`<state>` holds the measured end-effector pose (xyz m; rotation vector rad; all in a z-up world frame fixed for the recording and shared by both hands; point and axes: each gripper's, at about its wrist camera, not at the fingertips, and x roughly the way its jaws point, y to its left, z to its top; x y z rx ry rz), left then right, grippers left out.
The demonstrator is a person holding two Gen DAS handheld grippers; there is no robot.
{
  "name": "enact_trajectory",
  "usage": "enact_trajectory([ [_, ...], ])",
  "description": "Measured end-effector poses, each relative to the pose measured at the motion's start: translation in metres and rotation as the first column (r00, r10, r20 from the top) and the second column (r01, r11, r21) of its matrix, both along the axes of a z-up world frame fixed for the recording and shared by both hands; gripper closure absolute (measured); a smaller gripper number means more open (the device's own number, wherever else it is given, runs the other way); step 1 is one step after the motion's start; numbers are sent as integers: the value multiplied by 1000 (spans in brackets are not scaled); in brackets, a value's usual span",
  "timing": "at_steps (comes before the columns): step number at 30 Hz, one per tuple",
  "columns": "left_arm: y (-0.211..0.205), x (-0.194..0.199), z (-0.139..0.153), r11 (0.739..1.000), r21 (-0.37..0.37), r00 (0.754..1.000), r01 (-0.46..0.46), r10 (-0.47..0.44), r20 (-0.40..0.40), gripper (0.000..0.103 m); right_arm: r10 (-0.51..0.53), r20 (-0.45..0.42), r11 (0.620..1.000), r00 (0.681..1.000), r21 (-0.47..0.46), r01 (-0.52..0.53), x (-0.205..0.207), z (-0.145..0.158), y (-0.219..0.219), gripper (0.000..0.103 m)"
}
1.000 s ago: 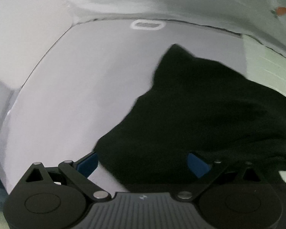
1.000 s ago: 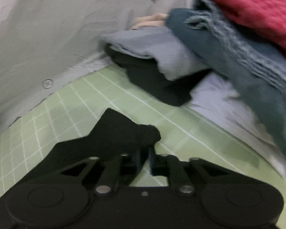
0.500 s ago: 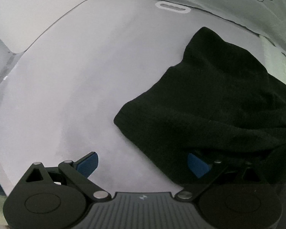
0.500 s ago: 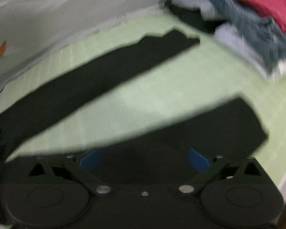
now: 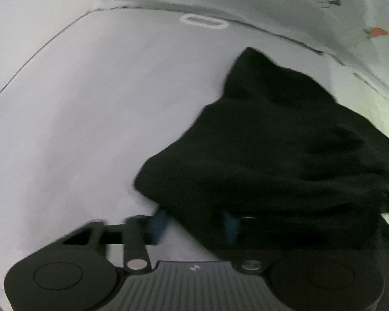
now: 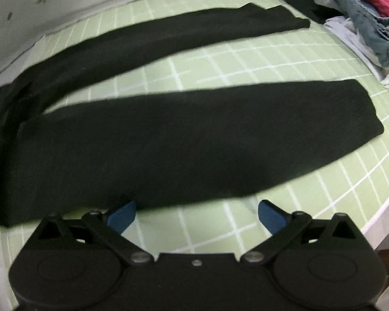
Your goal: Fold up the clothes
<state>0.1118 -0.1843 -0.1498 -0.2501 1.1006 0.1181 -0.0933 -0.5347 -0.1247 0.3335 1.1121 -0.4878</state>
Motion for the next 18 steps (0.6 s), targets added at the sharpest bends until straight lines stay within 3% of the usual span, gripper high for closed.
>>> enact_trajectory([
  [1, 0, 0, 1, 1000, 4, 1000, 5, -5, 13, 90, 2, -5, 1000, 1000, -1, -2, -1, -1, 3, 1],
  [4, 2, -5, 6, 999, 37, 999, 6, -8, 42, 93, 5, -9, 1000, 1000, 1, -5, -4, -3, 6, 1],
  [9, 16, -19, 19, 993, 112, 997, -25, 17, 75, 93, 10, -15, 1000, 1000, 4, -10, -11, -2, 12, 1],
  [15, 46, -33, 16, 984, 109, 989, -142, 139, 43, 93, 17, -14, 1000, 1000, 21, -17, -21, -1, 10, 1],
  [18, 52, -40, 16, 978, 103, 983, -184, 182, 22, 85, 11, -5, 999, 1000, 30, -11, -25, 2, 2, 1],
])
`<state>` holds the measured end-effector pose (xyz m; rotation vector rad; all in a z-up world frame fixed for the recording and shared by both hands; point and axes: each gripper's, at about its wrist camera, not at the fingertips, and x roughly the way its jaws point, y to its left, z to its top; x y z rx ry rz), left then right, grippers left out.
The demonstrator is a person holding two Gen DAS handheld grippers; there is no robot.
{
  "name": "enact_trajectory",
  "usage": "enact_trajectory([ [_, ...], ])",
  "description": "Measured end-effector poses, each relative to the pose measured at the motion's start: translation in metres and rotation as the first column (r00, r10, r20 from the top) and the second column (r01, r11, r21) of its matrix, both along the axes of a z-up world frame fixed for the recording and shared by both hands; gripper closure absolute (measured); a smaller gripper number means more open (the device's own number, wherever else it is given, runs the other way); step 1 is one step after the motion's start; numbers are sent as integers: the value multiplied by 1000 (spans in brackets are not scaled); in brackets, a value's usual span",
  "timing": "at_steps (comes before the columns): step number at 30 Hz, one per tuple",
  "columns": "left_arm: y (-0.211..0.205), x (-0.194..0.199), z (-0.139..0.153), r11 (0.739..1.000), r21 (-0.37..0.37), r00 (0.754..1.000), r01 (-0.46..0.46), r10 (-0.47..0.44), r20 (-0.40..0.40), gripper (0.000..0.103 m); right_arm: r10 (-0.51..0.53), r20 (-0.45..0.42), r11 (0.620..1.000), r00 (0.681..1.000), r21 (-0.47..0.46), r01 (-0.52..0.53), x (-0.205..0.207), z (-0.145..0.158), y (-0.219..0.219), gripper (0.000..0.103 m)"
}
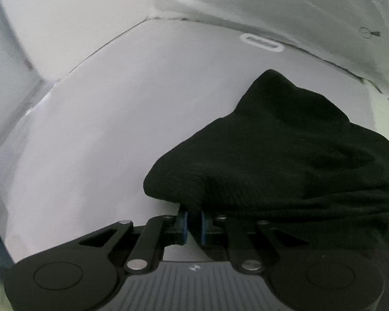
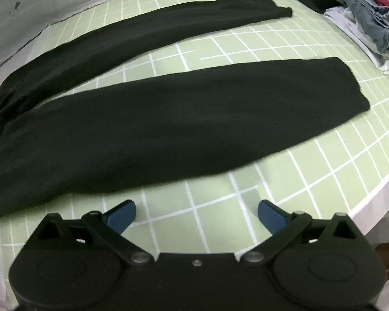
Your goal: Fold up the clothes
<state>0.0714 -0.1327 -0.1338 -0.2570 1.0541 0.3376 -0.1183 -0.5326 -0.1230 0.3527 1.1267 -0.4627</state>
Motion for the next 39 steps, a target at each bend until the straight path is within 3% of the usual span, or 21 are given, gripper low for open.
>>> enact_trajectory([
  [3, -1, -9, 5, 999, 7, 999, -34, 34, -6, 75, -33, 15, 999, 999, 5, 33, -7, 1, -17, 1],
  [7, -10, -22, 16, 998, 28, 998, -57, 57, 9, 45, -101, 48, 995, 994, 11, 100, -19, 0, -45, 1],
  [10, -24, -36, 28, 999, 21, 998, -49, 49, 32, 33, -152, 85, 988, 985, 2, 153, -28, -1, -71, 1],
  [20, -103, -83, 46, 1000, 23, 999, 4, -5, 39, 29, -200, 146, 974, 969, -77, 213, -38, -8, -148, 0],
  [25, -139, -107, 51, 999, 38, 999, 22, -24, 40, 29, -204, 166, 970, 965, -101, 223, -23, -10, -174, 2],
  [27, -148, -114, 52, 999, 45, 999, 22, -23, 43, 29, -203, 189, 969, 961, -106, 225, -23, -8, -183, 14],
  [28, -153, -117, 53, 999, 48, 999, 18, -21, 44, 28, -198, 200, 969, 959, -109, 223, -23, -6, -187, 27],
  [30, -159, -121, 53, 999, 47, 999, 5, -7, 44, 28, -178, 223, 973, 958, -106, 206, -25, -3, -193, 63],
  [31, -162, -122, 53, 999, 42, 999, -2, 0, 44, 28, -162, 239, 978, 957, -88, 188, -27, -2, -198, 73],
  [32, -164, -123, 53, 999, 39, 999, -4, 2, 44, 28, -147, 254, 983, 956, -69, 169, -29, -1, -204, 90],
  [34, -169, -124, 54, 999, 38, 999, -9, 7, 46, 28, -130, 274, 988, 953, -42, 147, -33, 0, -209, 94],
  [36, -172, -121, 55, 999, 42, 999, -12, 9, 49, 28, -120, 270, 986, 955, -78, 146, -36, 0, -212, 95],
  [39, -170, -118, 54, 999, 46, 999, -8, 6, 49, 28, -162, 269, 979, 949, -76, 188, -42, -1, -221, 94],
])
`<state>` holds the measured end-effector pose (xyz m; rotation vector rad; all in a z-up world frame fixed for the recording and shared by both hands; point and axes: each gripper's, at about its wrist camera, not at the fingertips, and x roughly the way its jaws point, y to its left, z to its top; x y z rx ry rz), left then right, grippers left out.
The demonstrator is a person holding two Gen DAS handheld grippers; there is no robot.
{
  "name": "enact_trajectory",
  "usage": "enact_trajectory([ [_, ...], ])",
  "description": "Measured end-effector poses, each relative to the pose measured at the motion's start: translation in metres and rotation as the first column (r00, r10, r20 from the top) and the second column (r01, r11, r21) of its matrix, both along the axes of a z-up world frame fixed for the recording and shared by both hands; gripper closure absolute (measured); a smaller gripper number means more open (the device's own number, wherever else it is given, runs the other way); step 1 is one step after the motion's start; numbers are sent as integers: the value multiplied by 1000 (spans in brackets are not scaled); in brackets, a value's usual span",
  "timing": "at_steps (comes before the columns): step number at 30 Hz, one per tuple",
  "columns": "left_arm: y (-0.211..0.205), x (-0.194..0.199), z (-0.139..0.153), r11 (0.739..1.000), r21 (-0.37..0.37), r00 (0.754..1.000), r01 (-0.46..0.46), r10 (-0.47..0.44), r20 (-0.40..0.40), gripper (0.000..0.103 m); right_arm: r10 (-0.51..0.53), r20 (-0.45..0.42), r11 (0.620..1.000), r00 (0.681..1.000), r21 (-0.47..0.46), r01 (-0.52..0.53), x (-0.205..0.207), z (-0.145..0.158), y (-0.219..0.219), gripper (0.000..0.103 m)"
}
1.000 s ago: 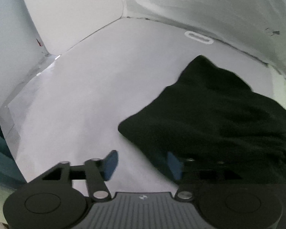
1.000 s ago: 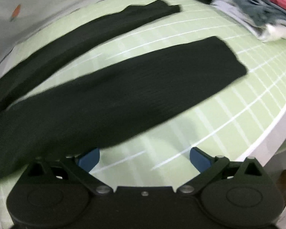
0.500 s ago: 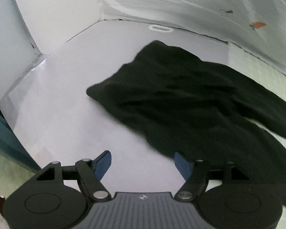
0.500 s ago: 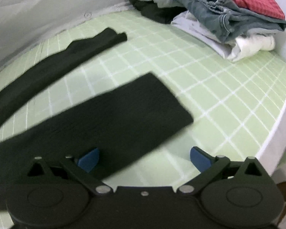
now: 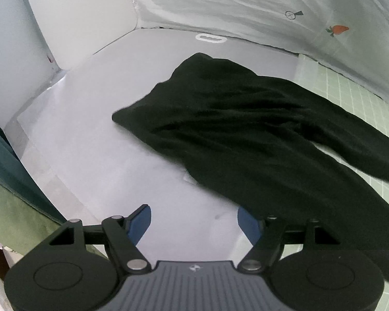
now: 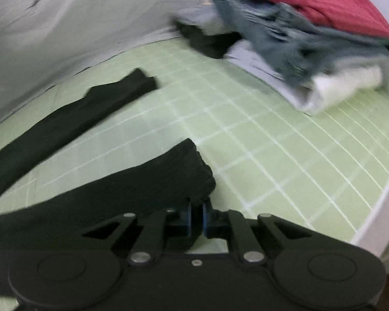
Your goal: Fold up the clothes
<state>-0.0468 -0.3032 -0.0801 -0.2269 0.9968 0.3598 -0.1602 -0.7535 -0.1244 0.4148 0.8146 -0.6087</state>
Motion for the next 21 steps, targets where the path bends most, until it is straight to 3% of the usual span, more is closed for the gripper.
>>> enact_trajectory([
  [4, 10, 9, -7, 1000, -3, 1000, 4, -4, -18, 28, 26, -23, 999, 999, -22, -26, 3, 0, 2, 94],
  [8, 28, 23, -16, 1000, -14, 999, -11, 10, -35, 28, -13, -35, 999, 999, -31, 11, 6, 1, 7, 94],
  [21, 118, 84, -56, 981, -118, 986, -155, 147, -72, 24, -120, -94, 991, 988, -73, 113, 17, 4, 20, 90],
])
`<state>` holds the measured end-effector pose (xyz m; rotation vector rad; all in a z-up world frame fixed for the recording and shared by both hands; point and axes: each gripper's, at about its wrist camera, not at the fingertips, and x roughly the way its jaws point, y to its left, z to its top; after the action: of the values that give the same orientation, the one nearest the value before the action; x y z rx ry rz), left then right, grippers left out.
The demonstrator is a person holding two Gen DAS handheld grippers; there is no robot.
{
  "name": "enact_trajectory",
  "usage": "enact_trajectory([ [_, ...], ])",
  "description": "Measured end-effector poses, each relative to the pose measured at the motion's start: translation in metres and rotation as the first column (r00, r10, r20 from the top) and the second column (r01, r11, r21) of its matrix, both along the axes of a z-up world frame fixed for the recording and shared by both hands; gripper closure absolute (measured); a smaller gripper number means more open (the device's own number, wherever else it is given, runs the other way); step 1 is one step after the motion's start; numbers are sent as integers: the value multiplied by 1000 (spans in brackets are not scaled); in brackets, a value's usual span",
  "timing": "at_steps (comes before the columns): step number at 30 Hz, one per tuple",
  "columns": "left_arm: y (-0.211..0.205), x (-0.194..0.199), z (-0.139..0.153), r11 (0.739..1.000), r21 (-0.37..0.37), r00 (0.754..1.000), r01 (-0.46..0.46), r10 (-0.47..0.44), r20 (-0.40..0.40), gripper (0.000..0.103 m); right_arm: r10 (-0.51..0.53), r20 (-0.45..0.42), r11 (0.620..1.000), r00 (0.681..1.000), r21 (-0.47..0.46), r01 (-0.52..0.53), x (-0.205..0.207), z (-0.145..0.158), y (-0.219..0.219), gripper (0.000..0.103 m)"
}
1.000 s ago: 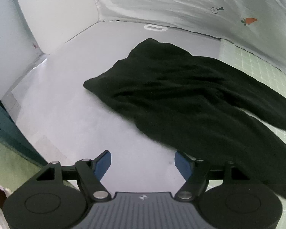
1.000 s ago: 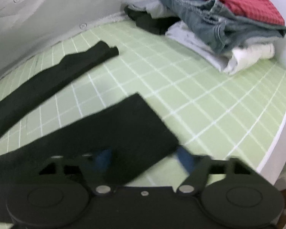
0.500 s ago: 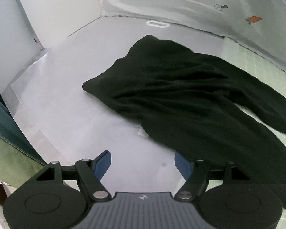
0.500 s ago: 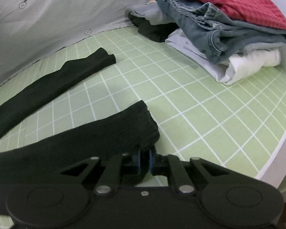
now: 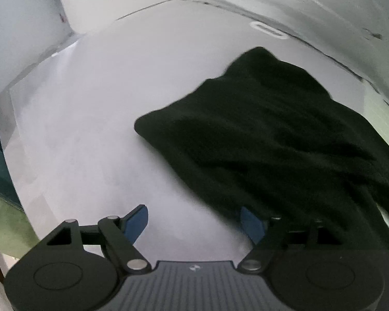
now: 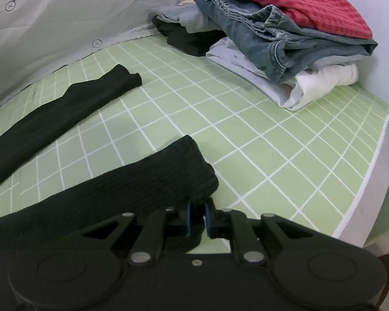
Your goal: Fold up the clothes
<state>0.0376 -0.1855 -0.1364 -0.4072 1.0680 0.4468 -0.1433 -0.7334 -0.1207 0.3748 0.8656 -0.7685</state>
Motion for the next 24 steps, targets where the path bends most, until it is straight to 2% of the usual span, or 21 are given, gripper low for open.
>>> enact_trajectory([
  [5, 12, 16, -9, 1000, -6, 1000, 11, -11, -14, 23, -6, -57, 1000, 998, -17, 5, 8, 2, 7, 90],
  [12, 14, 27, -14, 999, 3, 999, 33, -33, -5, 20, -22, -91, 1000, 996, -24, 20, 10, 4, 17, 91],
  [15, 16, 26, -13, 1000, -1, 1000, 24, -24, 16, 26, -33, -76, 999, 997, -20, 32, 9, 5, 19, 93],
  [17, 18, 26, -12, 1000, 4, 999, 10, -11, 31, 40, -44, -62, 999, 997, -28, 42, 8, 7, 20, 94],
  [18, 19, 26, -10, 1000, 4, 999, 5, -5, 40, 58, -48, -55, 998, 997, -34, 46, 7, 8, 22, 94],
  [19, 20, 25, -9, 1000, -7, 998, 5, -4, 56, 82, -50, -49, 998, 998, -44, 47, 6, 10, 24, 94],
  [21, 22, 26, -6, 1000, -1, 998, -8, 8, 62, 95, -48, -37, 997, 998, -66, 46, 5, 13, 27, 95],
  [24, 22, 25, -2, 1000, 7, 998, -18, 18, 66, 98, -56, -4, 995, 998, -80, 56, 2, 21, 29, 95],
])
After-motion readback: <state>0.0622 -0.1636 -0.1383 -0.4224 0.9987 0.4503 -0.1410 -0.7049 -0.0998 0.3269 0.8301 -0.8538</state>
